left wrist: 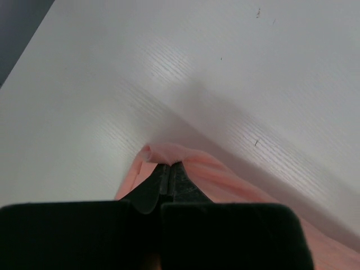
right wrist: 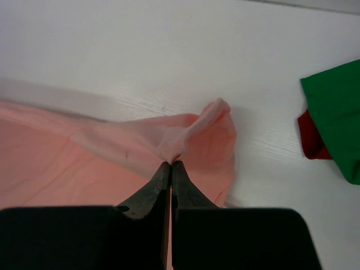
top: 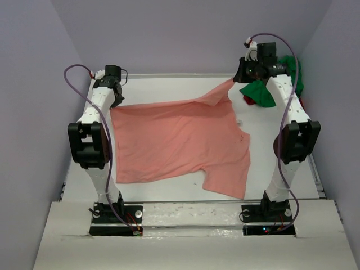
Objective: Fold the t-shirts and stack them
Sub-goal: Flatten out the tshirt
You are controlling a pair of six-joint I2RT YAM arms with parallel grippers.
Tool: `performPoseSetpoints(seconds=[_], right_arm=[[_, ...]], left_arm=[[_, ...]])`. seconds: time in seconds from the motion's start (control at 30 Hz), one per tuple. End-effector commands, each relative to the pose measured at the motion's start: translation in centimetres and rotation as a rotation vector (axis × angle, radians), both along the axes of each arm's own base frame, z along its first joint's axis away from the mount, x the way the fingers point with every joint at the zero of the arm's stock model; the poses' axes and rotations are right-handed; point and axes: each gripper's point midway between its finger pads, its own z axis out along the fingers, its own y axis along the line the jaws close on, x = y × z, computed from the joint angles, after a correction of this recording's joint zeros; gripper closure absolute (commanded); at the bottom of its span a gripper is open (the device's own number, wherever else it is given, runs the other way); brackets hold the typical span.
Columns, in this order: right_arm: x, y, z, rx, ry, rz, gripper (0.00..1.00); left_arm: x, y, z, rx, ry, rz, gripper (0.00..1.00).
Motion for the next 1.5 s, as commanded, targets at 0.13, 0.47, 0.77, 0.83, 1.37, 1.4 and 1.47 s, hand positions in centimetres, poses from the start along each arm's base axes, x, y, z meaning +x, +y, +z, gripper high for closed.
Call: performPoseSetpoints(seconds=[0.13, 0.47, 0.77, 0.83, 1.37, 1.4, 1.47], right_arm=[[-9.9, -2.8, 27.4, -0.038, -0.651, -0.141, 1.0], [-29.1, -5.0, 40.4, 0.048, -1.037, -0.147, 1.0], [-38.6, -3.6, 45.0, 0.138, -1.23, -0.002, 1.0], [-36.9, -4.3, 45.2, 0.121, -1.218, -0.056, 1.0], [-18.1, -8.0, 43.7, -0.154, -1.089, -0.347, 1.0], [-19.0, -8.1, 44.0, -0.152, -1.098, -0.35, 1.0], [-20.8, -8.5, 44.7, -0.154, -1.126, -0.355, 1.0]], left_arm=[[-4.4, -3.7, 18.4, 0.1, -0.342, -0.18, 1.0], [-18.0, -6.5, 34.7, 0.056, -0.831, -0.389, 1.0], [-28.1, -2.7, 41.9, 0.095, -1.098, -0.328, 1.0], [-27.4, -2.1, 41.5, 0.101, -1.067, -0.278, 1.0], [-19.6, -2.4, 47.4, 0.176, -1.063, -0.176, 1.0], [-20.1, -2.2, 47.6, 0.179, -1.071, -0.174, 1.0], [-21.3, -1.6, 47.9, 0.188, -1.09, -0.152, 1.0]])
